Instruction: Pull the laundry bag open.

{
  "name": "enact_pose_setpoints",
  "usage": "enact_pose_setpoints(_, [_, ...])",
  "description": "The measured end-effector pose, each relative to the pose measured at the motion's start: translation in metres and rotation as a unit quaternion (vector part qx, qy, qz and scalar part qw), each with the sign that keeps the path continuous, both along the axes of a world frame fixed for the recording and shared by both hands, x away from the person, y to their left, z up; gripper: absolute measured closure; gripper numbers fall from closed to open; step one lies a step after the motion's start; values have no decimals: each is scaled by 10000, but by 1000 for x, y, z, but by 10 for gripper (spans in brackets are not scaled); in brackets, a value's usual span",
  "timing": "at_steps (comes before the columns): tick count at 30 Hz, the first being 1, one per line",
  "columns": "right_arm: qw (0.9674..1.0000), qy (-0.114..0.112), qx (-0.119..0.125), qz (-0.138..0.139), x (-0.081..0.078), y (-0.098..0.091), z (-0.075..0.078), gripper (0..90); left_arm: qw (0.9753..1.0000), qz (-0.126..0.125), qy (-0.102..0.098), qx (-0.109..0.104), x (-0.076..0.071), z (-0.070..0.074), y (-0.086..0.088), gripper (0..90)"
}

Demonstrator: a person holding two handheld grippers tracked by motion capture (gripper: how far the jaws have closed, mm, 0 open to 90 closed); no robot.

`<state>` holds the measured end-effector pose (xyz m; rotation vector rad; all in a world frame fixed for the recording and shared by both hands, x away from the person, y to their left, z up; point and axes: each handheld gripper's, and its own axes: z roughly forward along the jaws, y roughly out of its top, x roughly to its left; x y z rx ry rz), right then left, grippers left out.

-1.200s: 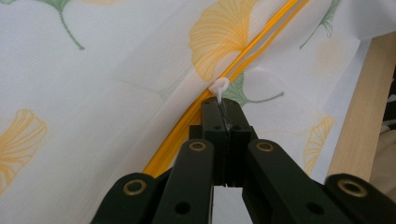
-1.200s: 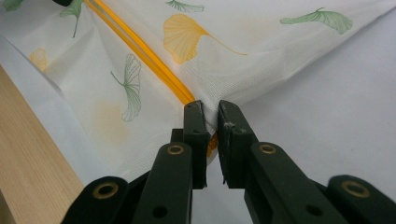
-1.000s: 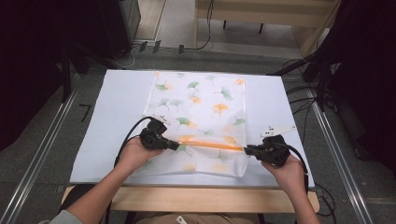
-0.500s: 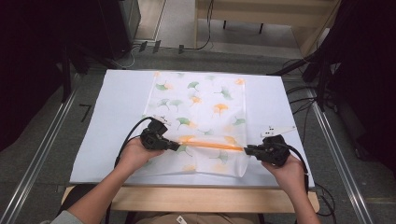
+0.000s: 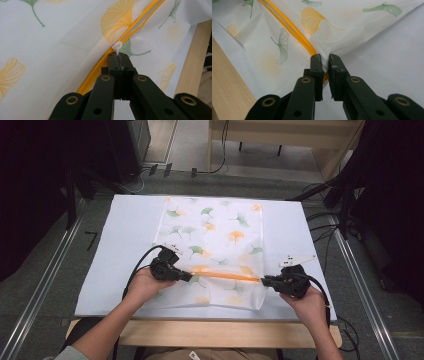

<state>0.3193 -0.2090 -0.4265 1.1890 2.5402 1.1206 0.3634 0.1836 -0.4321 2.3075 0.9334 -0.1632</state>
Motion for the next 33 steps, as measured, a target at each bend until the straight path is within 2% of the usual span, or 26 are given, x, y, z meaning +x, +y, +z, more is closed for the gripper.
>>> enact_pose_setpoints(12, [10000,-13,12,16,0,-1,1,837,9999,-27,100,-14,-1,-1,4,900])
enact_pose_setpoints(25, [10000,-24,-11,19,0,-1,1,836,9998,123,125,6,0,0,30,900])
enact_pose_setpoints(33, [10000,-22,-30,31,0,0,0,837,9998,172,126,-35,0,1,33,900])
